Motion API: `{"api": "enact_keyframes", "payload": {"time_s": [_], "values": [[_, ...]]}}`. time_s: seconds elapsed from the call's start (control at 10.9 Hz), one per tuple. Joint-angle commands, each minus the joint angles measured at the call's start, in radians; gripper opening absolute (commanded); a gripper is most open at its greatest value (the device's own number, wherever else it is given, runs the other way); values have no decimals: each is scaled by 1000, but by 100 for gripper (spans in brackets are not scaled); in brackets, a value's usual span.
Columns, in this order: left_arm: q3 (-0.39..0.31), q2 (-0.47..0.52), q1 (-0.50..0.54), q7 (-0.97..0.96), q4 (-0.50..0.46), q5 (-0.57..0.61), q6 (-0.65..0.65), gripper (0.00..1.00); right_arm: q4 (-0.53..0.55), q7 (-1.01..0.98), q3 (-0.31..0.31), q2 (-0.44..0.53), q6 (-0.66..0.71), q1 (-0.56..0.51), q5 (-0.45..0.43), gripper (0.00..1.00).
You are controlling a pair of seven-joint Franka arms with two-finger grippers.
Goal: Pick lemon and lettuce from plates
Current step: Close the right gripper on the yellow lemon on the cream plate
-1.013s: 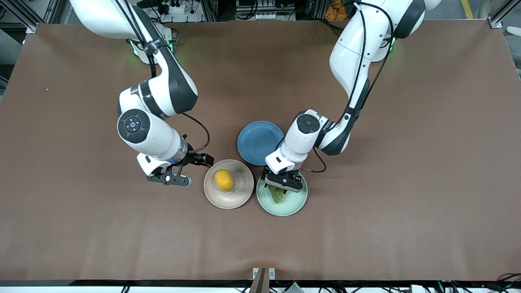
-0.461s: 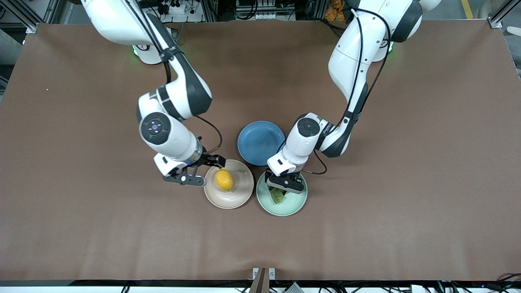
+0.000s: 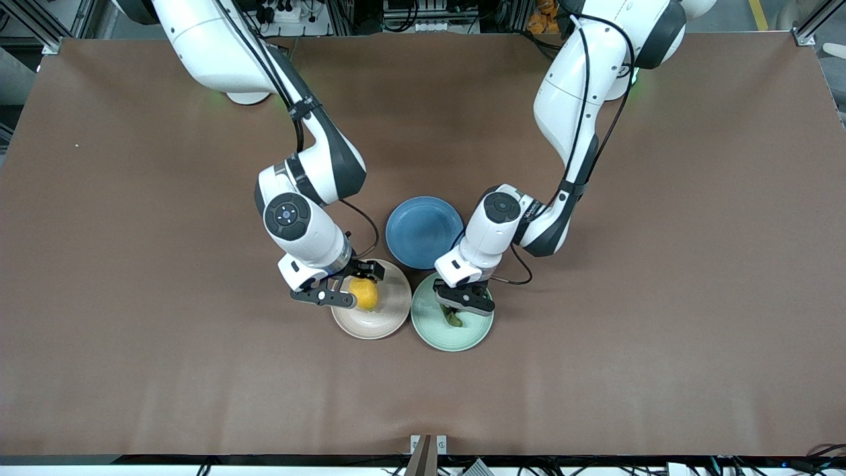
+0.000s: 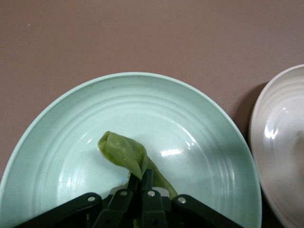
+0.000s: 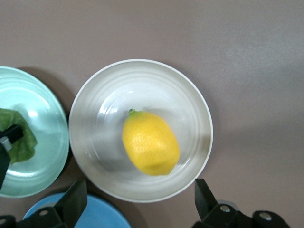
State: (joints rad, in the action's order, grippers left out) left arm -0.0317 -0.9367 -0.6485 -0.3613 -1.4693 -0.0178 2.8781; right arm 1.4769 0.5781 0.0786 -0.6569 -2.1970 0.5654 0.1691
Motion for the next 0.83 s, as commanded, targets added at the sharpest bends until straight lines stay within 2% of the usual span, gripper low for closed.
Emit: {"api": "enact_keyframes", "payload": {"time_s": [0.0,0.74], "values": [[-5,-5,-5,-13,17,13,6,0,-9,17,9,-36,-53,8,-26,100],[-5,55,9,-8,9,16,1,0,-9,46,9,-121,-162,22,-54,100]]}}
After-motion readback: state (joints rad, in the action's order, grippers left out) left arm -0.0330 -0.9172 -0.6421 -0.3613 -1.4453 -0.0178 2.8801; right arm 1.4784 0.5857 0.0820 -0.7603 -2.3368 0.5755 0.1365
